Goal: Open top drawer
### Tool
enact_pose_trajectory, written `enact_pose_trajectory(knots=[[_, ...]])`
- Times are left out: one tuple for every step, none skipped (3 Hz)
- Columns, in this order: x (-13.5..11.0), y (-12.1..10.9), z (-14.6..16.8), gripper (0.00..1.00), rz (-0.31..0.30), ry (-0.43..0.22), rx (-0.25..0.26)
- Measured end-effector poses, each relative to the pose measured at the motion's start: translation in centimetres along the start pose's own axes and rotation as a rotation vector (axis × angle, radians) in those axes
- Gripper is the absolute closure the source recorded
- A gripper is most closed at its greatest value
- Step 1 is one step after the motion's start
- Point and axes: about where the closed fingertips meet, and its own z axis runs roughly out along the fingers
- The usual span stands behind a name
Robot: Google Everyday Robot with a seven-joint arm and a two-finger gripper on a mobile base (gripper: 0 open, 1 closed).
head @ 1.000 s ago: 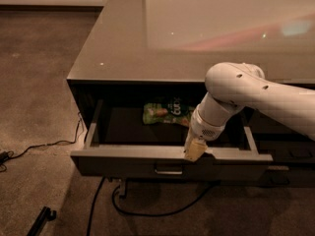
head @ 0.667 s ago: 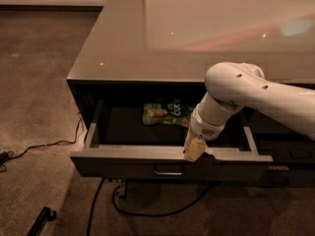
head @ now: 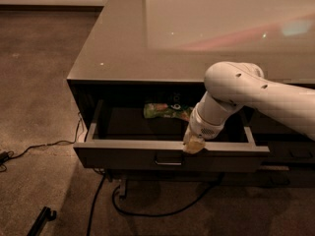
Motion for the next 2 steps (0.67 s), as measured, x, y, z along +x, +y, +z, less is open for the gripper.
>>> enact_pose_trajectory(knots=[[-0.29,-0.21,0.67,0.16,-0.017,-0.008,-0.007],[0.08,-0.24,1.65,0.00,-0.022,0.002,-0.024]])
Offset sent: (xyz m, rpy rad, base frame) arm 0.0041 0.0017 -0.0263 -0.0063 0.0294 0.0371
